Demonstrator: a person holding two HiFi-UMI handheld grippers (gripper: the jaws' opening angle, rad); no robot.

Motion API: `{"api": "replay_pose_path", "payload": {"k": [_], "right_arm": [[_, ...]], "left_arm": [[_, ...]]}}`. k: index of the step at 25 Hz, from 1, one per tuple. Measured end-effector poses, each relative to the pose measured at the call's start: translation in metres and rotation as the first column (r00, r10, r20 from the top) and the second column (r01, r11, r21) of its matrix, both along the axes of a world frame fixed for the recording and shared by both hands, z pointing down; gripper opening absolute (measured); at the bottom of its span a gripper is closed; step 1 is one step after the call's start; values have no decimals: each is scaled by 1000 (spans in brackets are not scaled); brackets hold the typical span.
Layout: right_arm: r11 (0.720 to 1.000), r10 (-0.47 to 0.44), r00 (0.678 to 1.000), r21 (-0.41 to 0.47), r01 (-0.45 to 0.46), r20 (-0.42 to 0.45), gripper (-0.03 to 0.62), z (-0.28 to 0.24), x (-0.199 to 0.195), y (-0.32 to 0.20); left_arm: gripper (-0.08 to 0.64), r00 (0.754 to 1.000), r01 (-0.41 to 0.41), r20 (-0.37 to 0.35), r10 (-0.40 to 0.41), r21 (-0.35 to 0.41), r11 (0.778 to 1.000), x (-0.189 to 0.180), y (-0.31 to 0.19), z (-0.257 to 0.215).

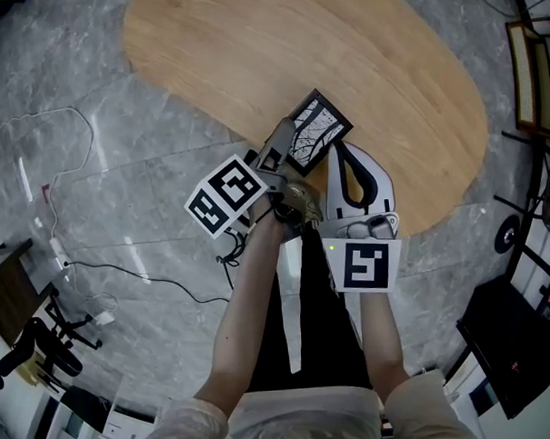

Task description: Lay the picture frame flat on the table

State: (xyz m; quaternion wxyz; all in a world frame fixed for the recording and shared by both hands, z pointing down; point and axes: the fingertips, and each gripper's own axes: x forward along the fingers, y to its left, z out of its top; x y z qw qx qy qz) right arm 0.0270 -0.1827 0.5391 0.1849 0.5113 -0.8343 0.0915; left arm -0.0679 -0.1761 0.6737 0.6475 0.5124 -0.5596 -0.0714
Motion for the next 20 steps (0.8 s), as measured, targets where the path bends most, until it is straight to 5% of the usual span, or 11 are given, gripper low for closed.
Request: {"api": "replay_pose_path", "payload": {"k": [5, 10, 14, 17, 20], "right_arm": [[998, -9, 1000, 69, 9, 2, 6, -45, -8, -21], [984, -23, 999, 180, 16, 36, 6, -125, -29, -48], [966, -30, 997, 257, 9, 77, 6, -210, -44, -53], [959, -37, 995, 284, 10, 89, 6, -273, -58, -50], [951, -66, 990, 310, 23, 127, 6, -332, -67, -38]], "left_arm": [[552, 981, -117, 170, 91, 149, 982, -7, -26, -72], [475, 949, -175, 307, 66, 343, 923, -29, -55, -184], [451, 909, -259, 416, 34, 496, 829, -41, -61, -295], [440, 832, -367, 555, -8, 561, 742, -52, -59, -380], [342, 765, -420, 634, -112, 623, 660, -62, -45, -459]]}}
